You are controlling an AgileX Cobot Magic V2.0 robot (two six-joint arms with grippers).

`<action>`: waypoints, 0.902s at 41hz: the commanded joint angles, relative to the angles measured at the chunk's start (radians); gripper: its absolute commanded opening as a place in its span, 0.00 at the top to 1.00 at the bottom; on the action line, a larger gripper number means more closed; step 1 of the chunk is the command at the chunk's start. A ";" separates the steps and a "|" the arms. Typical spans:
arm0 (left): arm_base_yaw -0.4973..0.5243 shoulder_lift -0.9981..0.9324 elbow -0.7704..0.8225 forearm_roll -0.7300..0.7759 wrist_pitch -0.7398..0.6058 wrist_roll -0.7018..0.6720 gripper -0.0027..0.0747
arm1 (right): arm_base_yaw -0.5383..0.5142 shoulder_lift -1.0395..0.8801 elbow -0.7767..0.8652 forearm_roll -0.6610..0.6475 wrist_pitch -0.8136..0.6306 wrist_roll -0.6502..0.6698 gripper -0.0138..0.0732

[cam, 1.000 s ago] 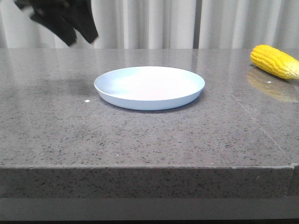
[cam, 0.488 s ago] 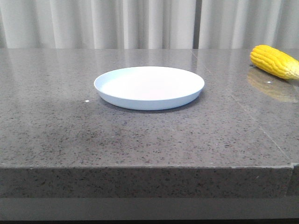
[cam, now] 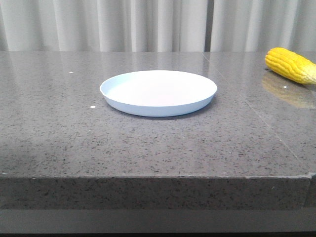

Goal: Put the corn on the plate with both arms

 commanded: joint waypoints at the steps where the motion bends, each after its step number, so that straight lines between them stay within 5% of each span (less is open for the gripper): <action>1: -0.008 -0.029 -0.011 0.005 -0.070 -0.012 0.46 | -0.007 0.011 -0.034 -0.005 -0.092 -0.010 0.16; 14: -0.008 -0.028 -0.011 0.005 -0.068 -0.012 0.46 | -0.007 0.180 -0.105 -0.005 -0.077 -0.010 0.14; 37: -0.008 -0.028 -0.011 0.005 -0.068 -0.012 0.46 | -0.007 0.791 -0.601 -0.007 -0.050 -0.010 0.11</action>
